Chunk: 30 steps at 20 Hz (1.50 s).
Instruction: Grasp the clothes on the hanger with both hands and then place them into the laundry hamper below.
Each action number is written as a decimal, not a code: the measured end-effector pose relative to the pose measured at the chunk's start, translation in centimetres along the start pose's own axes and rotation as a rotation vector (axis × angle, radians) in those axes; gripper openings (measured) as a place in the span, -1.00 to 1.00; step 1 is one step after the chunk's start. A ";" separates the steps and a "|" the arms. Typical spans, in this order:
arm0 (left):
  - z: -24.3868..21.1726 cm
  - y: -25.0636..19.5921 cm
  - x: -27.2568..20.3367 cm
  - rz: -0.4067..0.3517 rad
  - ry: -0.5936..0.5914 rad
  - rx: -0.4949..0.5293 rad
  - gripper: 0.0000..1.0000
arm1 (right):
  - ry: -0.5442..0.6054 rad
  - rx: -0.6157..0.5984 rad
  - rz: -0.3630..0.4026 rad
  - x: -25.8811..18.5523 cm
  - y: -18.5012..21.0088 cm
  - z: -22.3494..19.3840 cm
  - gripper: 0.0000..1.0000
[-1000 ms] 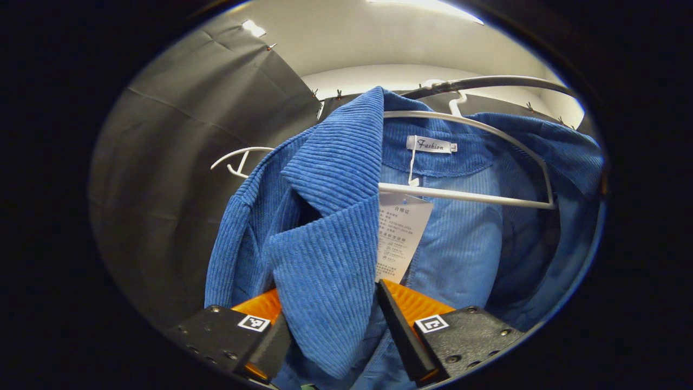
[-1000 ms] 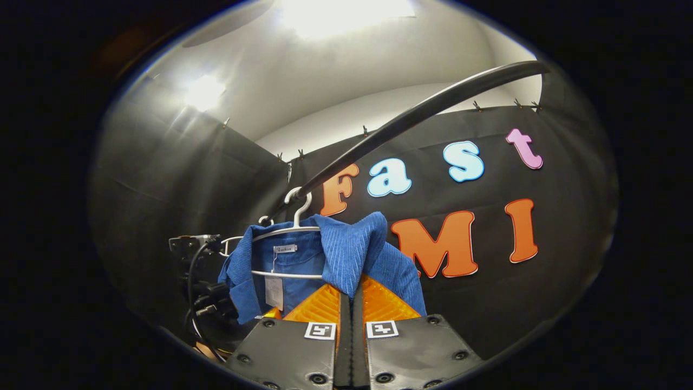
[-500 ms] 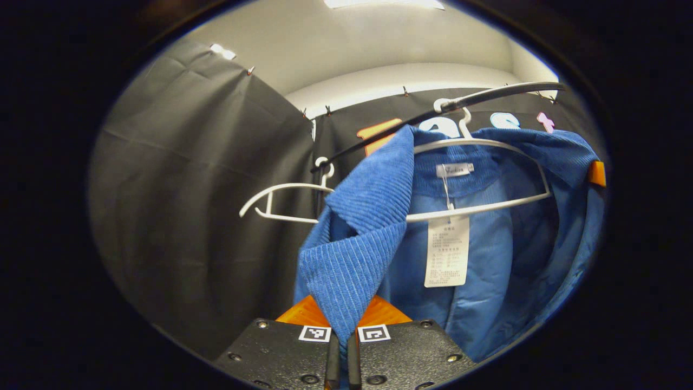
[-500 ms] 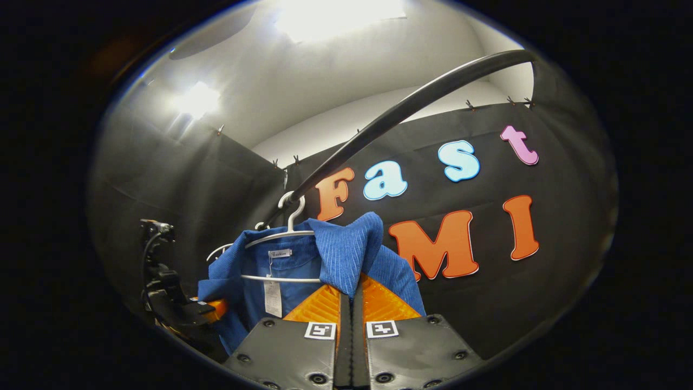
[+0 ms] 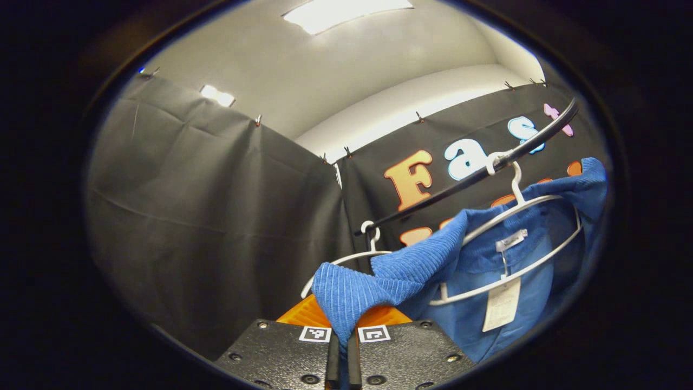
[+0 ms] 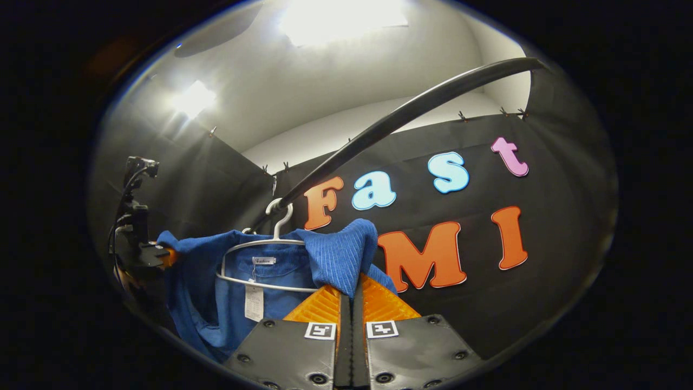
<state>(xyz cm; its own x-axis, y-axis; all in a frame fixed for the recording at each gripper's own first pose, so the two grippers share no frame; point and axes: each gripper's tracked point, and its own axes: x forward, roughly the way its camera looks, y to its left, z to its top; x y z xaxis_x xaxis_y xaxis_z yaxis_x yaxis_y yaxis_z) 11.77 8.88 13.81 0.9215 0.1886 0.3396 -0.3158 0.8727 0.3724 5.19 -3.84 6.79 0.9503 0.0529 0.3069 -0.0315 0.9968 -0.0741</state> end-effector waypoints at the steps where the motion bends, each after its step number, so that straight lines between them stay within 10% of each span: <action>1: 0.6 0.3 1.0 -0.009 -0.011 0.031 -0.95 | -0.001 -0.005 0.001 0.0 0.1 0.0 -0.86; 12: -1.6 1.7 8.6 -0.139 0.030 -0.045 -0.90 | -0.019 -0.040 -0.020 0.2 0.0 0.7 -0.85; 22: -12.4 -0.8 7.0 -0.164 0.219 -0.190 -0.89 | 0.006 -0.077 -0.029 1.1 0.5 0.0 -0.85; 30: -12.8 -1.8 4.1 -0.149 0.203 -0.238 -0.89 | -0.012 -0.177 -0.149 2.9 -2.8 1.0 -0.86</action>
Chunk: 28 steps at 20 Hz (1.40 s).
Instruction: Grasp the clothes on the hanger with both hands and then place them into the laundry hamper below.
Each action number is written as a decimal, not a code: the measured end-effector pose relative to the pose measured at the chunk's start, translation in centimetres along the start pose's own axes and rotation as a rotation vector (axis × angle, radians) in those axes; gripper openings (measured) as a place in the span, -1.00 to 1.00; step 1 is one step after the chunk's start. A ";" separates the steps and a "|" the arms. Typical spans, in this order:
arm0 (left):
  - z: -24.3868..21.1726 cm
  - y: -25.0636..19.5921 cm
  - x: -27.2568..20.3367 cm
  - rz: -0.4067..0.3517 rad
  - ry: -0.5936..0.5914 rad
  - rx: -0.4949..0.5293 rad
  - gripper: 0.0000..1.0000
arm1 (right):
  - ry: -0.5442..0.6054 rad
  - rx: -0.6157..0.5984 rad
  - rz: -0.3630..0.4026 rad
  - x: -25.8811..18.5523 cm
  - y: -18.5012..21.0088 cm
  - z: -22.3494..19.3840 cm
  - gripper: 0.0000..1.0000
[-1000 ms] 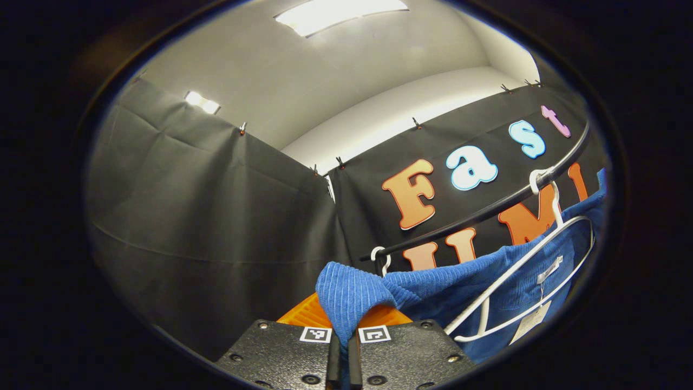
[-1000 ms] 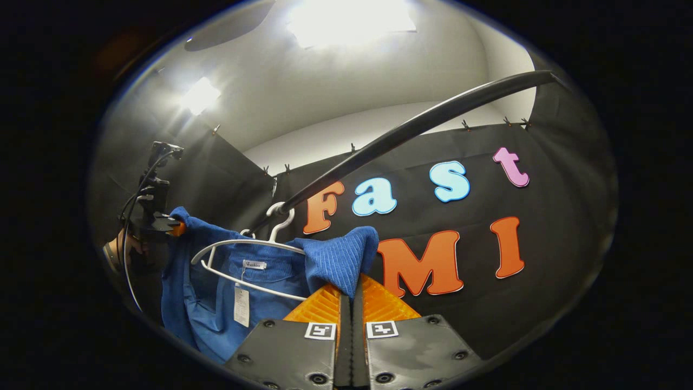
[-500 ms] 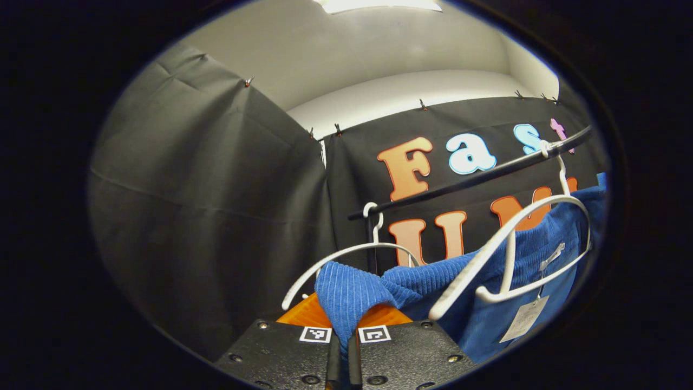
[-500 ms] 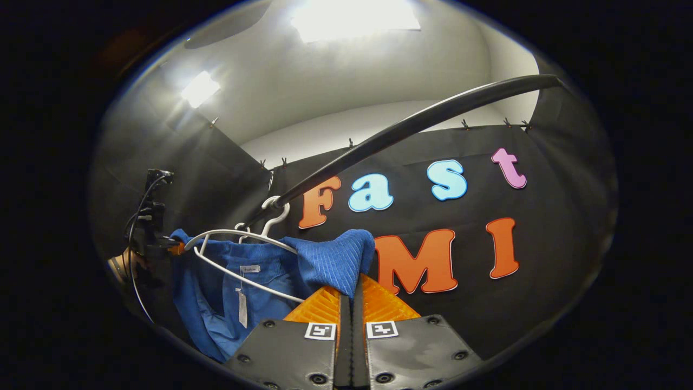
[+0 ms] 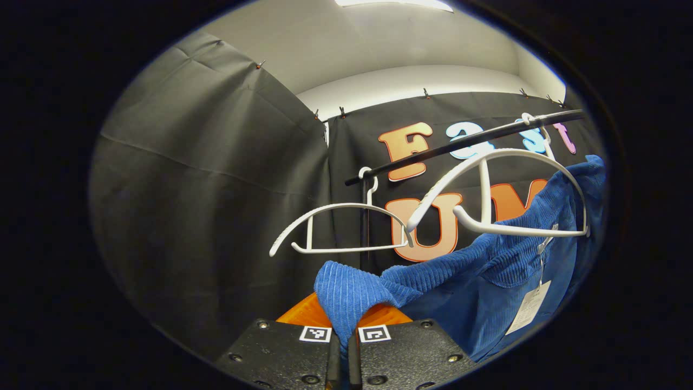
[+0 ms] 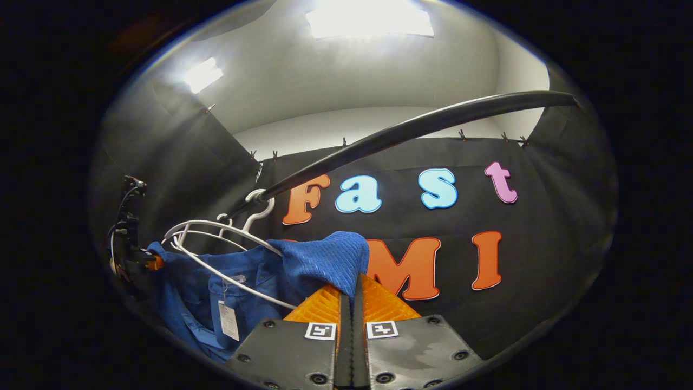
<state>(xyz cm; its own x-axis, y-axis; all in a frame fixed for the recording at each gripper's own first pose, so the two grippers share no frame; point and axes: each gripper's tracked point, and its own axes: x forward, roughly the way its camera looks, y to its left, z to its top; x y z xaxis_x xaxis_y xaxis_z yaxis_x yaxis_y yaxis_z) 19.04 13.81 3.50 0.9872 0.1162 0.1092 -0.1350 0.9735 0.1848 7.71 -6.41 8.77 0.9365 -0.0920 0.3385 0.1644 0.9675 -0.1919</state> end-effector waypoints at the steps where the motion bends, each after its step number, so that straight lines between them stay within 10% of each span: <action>1: 0.3 -0.1 -0.2 0.001 -0.006 -0.005 -0.89 | 0.000 -0.021 -0.025 0.4 -0.7 -0.1 -0.86; 16: -0.4 -8.1 -3.0 -0.134 -0.024 -0.008 -0.89 | 0.096 -0.059 -0.333 0.5 -12.9 -4.1 -0.86; 28: -7.4 -12.5 -8.1 -0.216 0.146 -0.062 -0.89 | 0.131 -0.016 -0.231 -2.2 -11.4 -5.2 -0.85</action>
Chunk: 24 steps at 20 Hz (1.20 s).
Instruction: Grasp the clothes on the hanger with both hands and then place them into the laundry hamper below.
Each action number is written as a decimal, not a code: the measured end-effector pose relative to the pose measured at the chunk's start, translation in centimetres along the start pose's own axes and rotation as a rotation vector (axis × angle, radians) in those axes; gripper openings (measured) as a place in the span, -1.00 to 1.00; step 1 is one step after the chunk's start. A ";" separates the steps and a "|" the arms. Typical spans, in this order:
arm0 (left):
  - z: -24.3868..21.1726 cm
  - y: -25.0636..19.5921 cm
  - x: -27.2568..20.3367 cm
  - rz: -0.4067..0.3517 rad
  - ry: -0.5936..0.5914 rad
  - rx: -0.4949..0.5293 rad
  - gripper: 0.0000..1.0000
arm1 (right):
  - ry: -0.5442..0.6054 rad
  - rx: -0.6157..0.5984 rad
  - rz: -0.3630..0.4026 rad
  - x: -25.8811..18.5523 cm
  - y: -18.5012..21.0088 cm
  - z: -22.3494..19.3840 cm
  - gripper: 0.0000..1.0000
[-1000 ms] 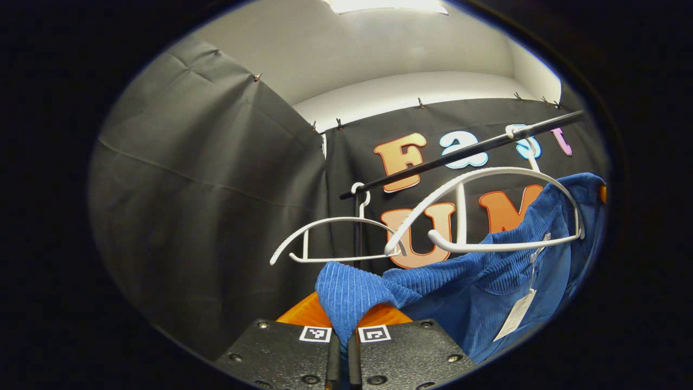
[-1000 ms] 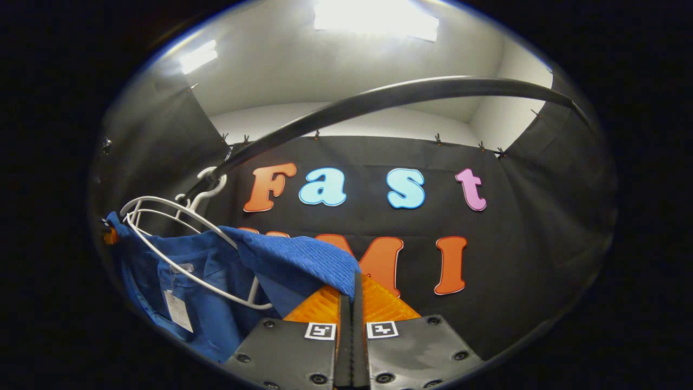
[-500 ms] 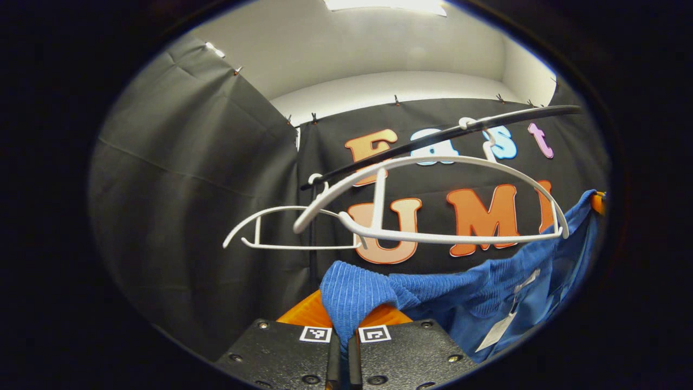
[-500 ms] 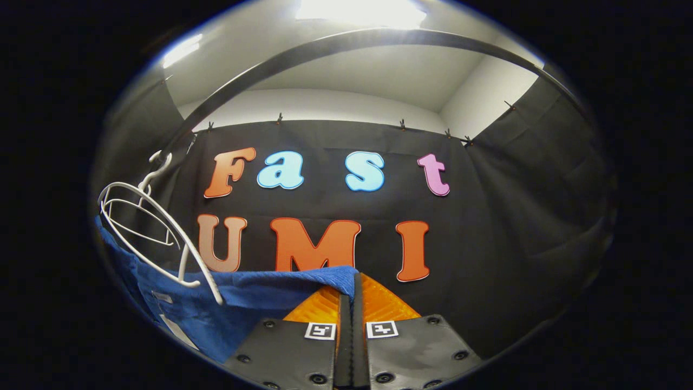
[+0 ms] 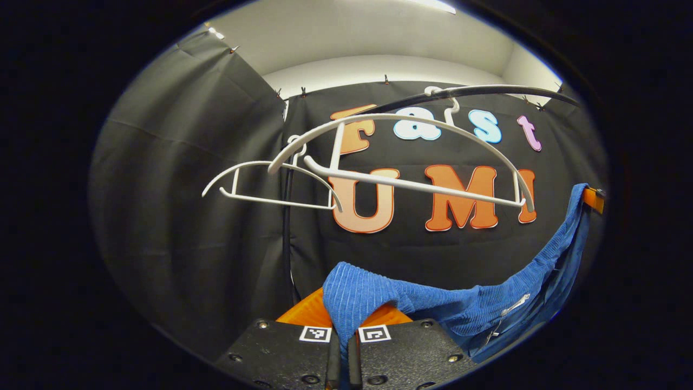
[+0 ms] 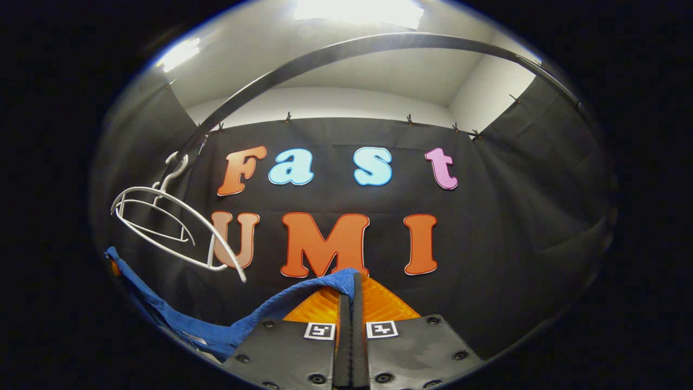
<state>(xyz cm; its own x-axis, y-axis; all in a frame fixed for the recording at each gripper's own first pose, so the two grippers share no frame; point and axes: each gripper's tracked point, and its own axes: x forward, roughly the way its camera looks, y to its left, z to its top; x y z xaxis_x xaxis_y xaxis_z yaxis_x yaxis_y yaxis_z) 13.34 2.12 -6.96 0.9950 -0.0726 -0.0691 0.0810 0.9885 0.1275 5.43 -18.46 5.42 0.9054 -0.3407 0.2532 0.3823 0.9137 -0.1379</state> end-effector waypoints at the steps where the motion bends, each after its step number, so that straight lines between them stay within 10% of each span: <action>1: -0.5 -0.2 -0.1 0.000 0.014 -0.009 -0.89 | 0.010 0.002 0.023 -0.2 0.6 -0.5 -0.85; 13: -8.1 -9.7 -0.2 -0.202 0.202 -0.115 -0.89 | 0.333 0.089 0.455 -6.4 15.1 -12.6 -0.85; 24: -28.8 -16.6 -6.0 -0.314 0.782 -0.208 -0.89 | 1.000 0.164 0.426 -14.9 15.5 -35.5 -0.84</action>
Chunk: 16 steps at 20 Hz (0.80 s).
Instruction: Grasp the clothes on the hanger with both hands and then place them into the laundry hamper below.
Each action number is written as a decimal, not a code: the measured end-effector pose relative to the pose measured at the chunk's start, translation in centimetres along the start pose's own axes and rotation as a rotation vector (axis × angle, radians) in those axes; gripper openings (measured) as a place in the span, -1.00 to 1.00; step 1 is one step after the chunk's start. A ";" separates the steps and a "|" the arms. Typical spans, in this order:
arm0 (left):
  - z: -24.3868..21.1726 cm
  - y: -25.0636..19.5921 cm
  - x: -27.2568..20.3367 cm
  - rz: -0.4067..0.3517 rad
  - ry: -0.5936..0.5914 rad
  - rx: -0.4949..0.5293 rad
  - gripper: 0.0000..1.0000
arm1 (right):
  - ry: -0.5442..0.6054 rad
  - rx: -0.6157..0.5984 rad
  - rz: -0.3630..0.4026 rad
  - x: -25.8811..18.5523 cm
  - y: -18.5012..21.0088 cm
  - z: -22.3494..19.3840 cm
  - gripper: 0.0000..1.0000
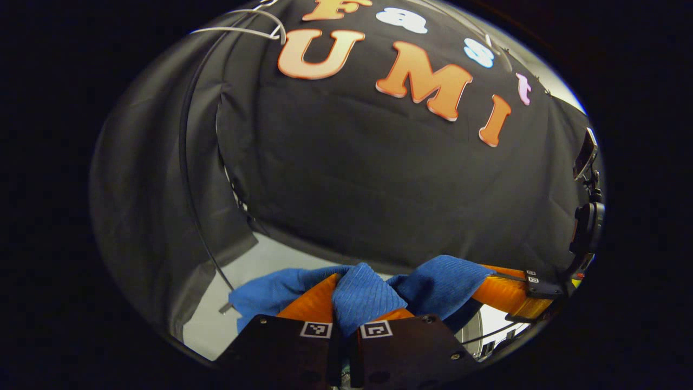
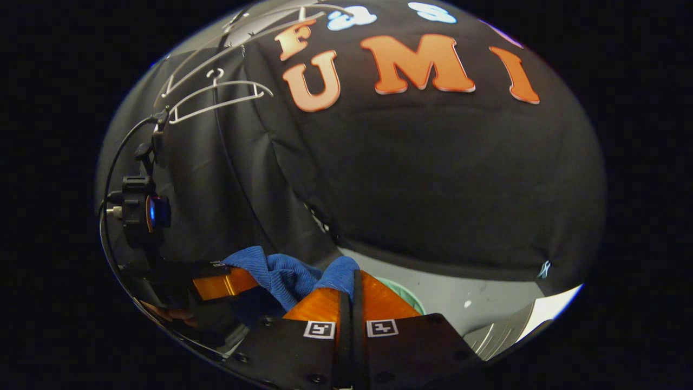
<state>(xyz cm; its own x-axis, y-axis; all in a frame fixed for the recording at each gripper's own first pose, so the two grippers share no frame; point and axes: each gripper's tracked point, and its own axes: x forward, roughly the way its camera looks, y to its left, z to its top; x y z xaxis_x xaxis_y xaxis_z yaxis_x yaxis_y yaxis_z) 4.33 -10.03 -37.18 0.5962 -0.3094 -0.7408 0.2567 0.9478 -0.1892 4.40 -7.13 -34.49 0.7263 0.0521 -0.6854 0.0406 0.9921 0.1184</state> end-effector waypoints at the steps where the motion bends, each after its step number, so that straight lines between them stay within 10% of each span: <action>1: -2.1 0.3 0.5 0.007 0.071 -0.017 -0.89 | 0.064 0.018 -0.014 0.8 -0.1 -1.7 -0.85; 14: -13.2 3.0 1.4 0.120 0.400 -0.177 -0.72 | 0.481 0.132 -0.120 1.2 0.5 -10.6 -0.83; 16: -13.7 3.2 1.2 0.131 0.402 -0.173 -0.44 | 0.501 0.132 -0.117 0.9 0.7 -10.9 -0.82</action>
<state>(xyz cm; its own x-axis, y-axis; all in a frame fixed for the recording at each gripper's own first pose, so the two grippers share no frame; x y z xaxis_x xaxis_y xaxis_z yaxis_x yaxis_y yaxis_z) -4.55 -6.26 -47.47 0.2642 -0.1636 -0.9505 0.0471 0.9865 -0.1567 -2.42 -5.17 -42.90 0.2958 0.0222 -0.9550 0.2107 0.9736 0.0879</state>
